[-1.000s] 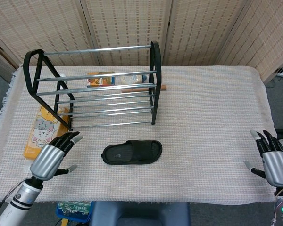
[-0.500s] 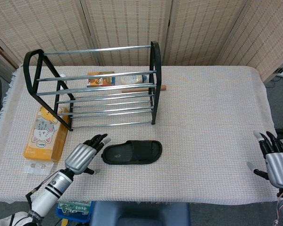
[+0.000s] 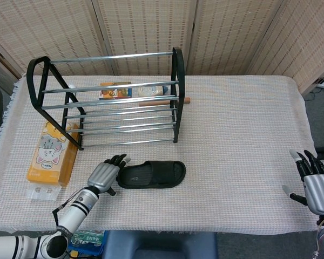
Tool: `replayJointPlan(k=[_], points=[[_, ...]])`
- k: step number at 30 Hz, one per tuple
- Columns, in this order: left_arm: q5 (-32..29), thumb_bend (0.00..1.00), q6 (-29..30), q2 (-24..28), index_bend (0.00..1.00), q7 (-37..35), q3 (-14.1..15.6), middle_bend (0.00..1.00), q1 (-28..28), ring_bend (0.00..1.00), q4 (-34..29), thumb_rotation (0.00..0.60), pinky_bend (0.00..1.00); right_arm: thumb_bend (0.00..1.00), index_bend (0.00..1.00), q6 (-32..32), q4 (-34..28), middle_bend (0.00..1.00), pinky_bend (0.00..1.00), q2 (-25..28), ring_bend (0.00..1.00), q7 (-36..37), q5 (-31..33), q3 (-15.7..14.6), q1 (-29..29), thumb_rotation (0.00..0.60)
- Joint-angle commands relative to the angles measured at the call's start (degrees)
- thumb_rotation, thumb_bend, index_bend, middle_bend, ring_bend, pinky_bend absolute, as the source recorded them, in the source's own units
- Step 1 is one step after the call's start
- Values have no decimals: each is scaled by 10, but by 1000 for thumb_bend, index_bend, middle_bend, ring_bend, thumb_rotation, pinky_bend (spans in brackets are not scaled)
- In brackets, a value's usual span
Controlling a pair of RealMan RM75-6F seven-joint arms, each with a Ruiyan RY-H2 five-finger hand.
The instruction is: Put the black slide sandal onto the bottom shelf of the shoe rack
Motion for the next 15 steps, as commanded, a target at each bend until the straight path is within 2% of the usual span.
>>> replayJointPlan(k=[1, 15], points=[[-47, 111, 3, -8, 0, 19, 0, 0, -27, 0, 1, 600, 191, 200, 0, 0, 1, 135, 149, -1, 101, 1, 0, 0, -1, 600], [-131, 111, 7, -44, 0, 39, 9, 0, -95, 0, 44, 600, 177, 200, 0, 4, 13, 141, 149, -3, 101, 14, 7, 0, -7, 600]])
